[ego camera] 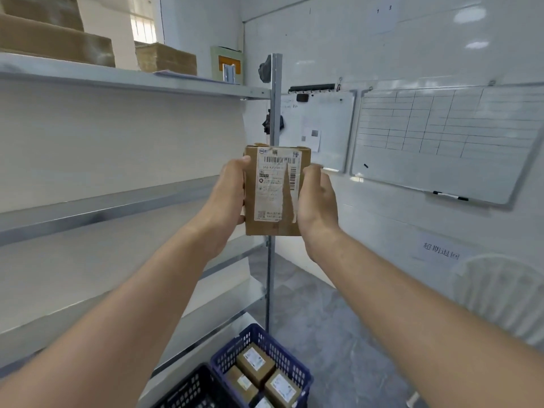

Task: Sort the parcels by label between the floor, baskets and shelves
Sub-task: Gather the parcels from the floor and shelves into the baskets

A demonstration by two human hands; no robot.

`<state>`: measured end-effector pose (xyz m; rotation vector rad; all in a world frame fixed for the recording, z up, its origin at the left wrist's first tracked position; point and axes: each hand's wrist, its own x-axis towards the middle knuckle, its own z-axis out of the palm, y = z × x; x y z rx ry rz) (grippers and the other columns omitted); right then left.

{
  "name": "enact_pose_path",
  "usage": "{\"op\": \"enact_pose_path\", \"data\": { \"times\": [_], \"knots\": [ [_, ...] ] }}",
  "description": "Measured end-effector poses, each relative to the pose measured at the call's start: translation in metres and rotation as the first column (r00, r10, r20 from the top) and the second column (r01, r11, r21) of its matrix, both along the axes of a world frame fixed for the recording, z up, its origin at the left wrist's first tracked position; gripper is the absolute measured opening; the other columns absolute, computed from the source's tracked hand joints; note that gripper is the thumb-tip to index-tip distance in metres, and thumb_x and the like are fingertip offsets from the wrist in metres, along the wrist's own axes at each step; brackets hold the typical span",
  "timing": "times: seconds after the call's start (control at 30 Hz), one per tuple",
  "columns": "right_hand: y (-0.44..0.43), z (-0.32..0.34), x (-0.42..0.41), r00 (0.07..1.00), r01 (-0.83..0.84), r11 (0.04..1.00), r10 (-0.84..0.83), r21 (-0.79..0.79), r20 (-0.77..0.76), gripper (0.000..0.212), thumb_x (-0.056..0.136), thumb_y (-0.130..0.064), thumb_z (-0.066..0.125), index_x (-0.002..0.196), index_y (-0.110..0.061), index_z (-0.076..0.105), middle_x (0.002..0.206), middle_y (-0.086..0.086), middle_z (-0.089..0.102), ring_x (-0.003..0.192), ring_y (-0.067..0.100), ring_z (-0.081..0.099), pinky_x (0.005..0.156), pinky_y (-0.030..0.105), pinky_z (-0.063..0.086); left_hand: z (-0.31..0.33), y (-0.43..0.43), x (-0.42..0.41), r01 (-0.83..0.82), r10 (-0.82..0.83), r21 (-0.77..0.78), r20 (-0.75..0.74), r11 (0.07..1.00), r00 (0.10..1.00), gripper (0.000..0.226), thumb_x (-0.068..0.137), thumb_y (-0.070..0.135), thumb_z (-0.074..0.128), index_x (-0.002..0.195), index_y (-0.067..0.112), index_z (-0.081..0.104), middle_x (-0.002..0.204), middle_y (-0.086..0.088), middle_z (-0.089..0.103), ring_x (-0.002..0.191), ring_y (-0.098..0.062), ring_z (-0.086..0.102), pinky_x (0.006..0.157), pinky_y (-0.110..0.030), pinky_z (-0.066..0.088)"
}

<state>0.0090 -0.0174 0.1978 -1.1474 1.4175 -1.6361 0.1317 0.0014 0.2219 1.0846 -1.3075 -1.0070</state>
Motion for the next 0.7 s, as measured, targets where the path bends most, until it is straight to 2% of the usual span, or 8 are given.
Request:
{"op": "enact_pose_path", "data": {
  "times": [0.07, 0.13, 0.27, 0.33, 0.4, 0.5, 0.63, 0.7],
  "knots": [
    [-0.011, -0.002, -0.021, 1.000, -0.010, 1.000, 0.010, 0.011, -0.002, 0.085, 0.065, -0.079, 0.024, 0.121, -0.030, 0.065, 0.120, 0.003, 0.072, 0.106, 0.023, 0.072, 0.090, 0.049, 0.064, -0.001, -0.010, -0.021, -0.015, 0.015, 0.007, 0.019, 1.000, 1.000, 0.044, 0.107, 0.051, 0.021, 0.095, 0.034, 0.060, 0.072, 0.017, 0.073, 0.094, -0.013, 0.063, 0.096, -0.043, 0.046],
    [-0.023, -0.005, -0.039, 1.000, -0.018, 1.000, 0.018, 0.011, -0.001, 0.078, 0.069, -0.077, 0.026, 0.117, -0.030, 0.066, 0.115, 0.002, 0.074, 0.103, 0.021, 0.072, 0.090, 0.048, 0.064, -0.001, -0.021, -0.039, -0.022, 0.021, 0.009, 0.028, 1.000, 0.999, 0.044, 0.107, 0.050, 0.021, 0.092, 0.033, 0.059, 0.064, 0.020, 0.070, 0.093, -0.014, 0.063, 0.093, -0.042, 0.045],
    [-0.057, -0.008, -0.067, 1.000, -0.016, 1.000, 0.016, 0.010, 0.007, 0.064, 0.078, -0.069, 0.029, 0.113, -0.029, 0.065, 0.109, 0.001, 0.075, 0.101, 0.021, 0.073, 0.091, 0.050, 0.064, -0.002, -0.057, -0.065, -0.040, 0.040, 0.016, 0.002, 0.999, 0.999, 0.043, 0.107, 0.050, 0.024, 0.092, 0.033, 0.060, 0.070, 0.013, 0.071, 0.091, -0.015, 0.064, 0.093, -0.042, 0.048],
    [-0.077, -0.009, -0.076, 1.000, -0.006, 1.000, 0.006, 0.014, 0.007, 0.061, 0.081, -0.066, 0.029, 0.114, -0.029, 0.065, 0.108, 0.000, 0.075, 0.101, 0.021, 0.073, 0.090, 0.049, 0.064, -0.003, -0.079, -0.075, -0.026, 0.026, 0.015, 0.009, 1.000, 1.000, 0.043, 0.108, 0.050, 0.022, 0.092, 0.034, 0.059, 0.067, 0.014, 0.072, 0.089, -0.015, 0.064, 0.084, -0.037, 0.049],
    [-0.099, -0.009, -0.082, 1.000, 0.006, 1.000, -0.006, 0.017, -0.009, 0.064, 0.080, -0.067, 0.030, 0.116, -0.029, 0.065, 0.108, -0.001, 0.076, 0.102, 0.020, 0.073, 0.091, 0.049, 0.064, -0.004, -0.105, -0.083, -0.012, 0.012, 0.015, -0.002, 1.000, 1.000, 0.046, 0.108, 0.049, 0.022, 0.089, 0.034, 0.060, 0.063, 0.015, 0.071, 0.087, -0.015, 0.064, 0.077, -0.035, 0.047],
    [-0.135, -0.011, -0.090, 0.999, 0.022, 0.999, -0.021, 0.024, -0.048, 0.067, 0.076, -0.070, 0.030, 0.118, -0.031, 0.065, 0.109, -0.001, 0.076, 0.101, 0.020, 0.073, 0.092, 0.051, 0.064, -0.010, -0.150, -0.091, 0.007, -0.007, 0.005, -0.039, 1.000, 0.999, 0.048, 0.108, 0.049, 0.021, 0.085, 0.034, 0.062, 0.058, 0.017, 0.069, 0.085, -0.015, 0.065, 0.075, -0.034, 0.047],
    [-0.196, -0.017, -0.093, 0.993, 0.049, 0.997, -0.043, 0.057, -0.108, 0.072, 0.071, -0.076, 0.030, 0.118, -0.034, 0.065, 0.119, 0.002, 0.072, 0.106, 0.021, 0.073, 0.090, 0.048, 0.064, -0.025, -0.221, -0.096, 0.050, -0.049, 0.009, -0.081, 0.999, 0.996, 0.053, 0.107, 0.048, 0.017, 0.095, 0.033, 0.066, 0.064, 0.019, 0.072, 0.063, -0.002, 0.070, 0.069, -0.032, 0.050],
    [-0.228, -0.023, -0.091, 0.991, 0.062, 0.995, -0.053, 0.072, -0.119, 0.071, 0.071, -0.075, 0.030, 0.116, -0.034, 0.065, 0.121, 0.003, 0.071, 0.107, 0.022, 0.073, 0.089, 0.047, 0.065, -0.035, -0.256, -0.095, 0.055, -0.053, 0.016, -0.097, 0.998, 0.994, 0.053, 0.107, 0.050, 0.017, 0.097, 0.033, 0.067, 0.065, 0.018, 0.072, 0.064, -0.003, 0.070, 0.072, -0.033, 0.050]
  ]
}}
